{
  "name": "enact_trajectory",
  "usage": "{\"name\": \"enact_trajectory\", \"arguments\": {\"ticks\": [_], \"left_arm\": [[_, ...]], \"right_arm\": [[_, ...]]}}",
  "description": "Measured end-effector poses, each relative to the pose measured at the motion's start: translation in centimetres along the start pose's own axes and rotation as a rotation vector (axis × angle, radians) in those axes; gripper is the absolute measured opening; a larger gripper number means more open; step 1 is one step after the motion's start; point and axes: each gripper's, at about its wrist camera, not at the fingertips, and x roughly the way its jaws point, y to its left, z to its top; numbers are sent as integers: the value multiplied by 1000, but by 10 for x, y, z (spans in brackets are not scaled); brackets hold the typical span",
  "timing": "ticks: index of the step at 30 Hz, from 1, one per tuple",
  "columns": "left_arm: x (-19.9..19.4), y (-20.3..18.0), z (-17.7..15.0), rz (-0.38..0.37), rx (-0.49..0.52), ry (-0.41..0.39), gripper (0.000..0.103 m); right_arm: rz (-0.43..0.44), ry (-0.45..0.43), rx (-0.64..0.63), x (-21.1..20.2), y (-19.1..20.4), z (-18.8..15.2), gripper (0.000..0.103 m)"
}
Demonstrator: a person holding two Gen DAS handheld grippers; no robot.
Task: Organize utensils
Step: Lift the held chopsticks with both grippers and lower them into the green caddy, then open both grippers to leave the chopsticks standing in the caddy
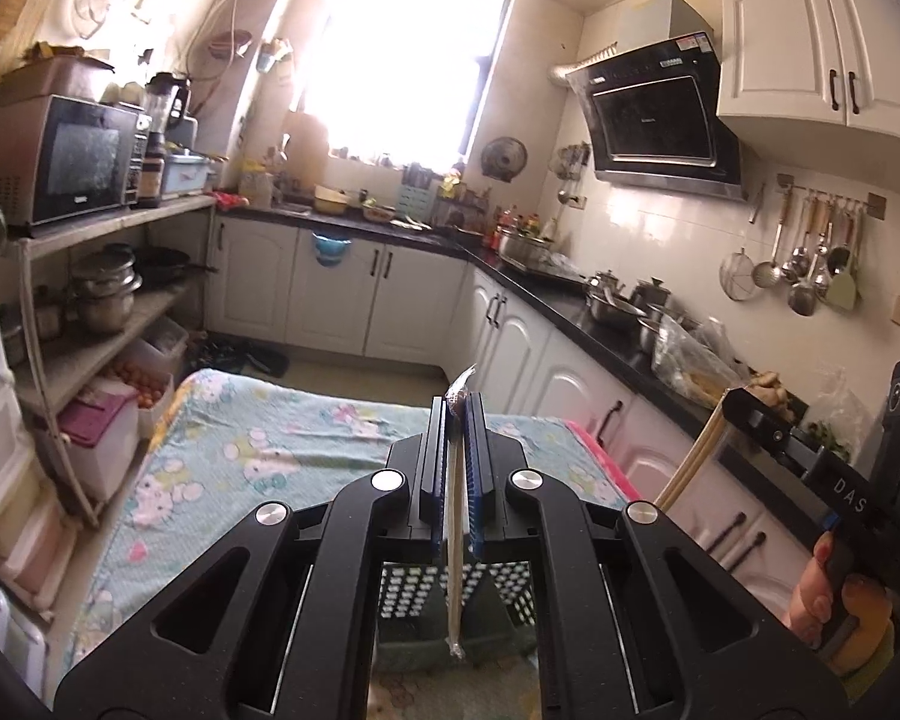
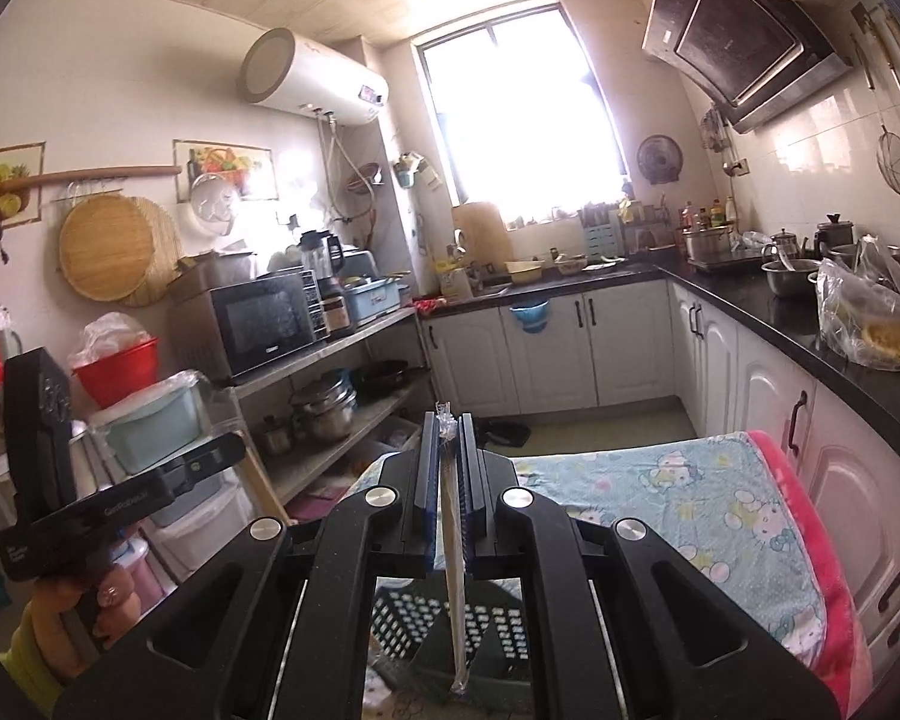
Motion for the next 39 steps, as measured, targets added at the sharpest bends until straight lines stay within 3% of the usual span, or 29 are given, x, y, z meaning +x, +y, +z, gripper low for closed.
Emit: {"name": "enact_trajectory", "arguments": {"ticks": [12,24,34,36,38,39], "left_arm": [[37,8,-9,93,7,9,3],[64,30,-50,87,-33,100,3],[63,37,-70,75,-52,115,3],[61,39,-72,77,-57,116,3],[59,41,-73,79,-67,122,15],[58,42,-74,80,-71,123,21]], "right_arm": [[-34,-5,13,25,-17,-5,6],[-69,60,46,48,-33,-43,6],[-88,83,119,48,-44,-68,7],[-96,90,128,47,-46,-70,13],[-125,94,142,42,-49,-73,33],[-134,94,142,41,-51,-74,35]]}}
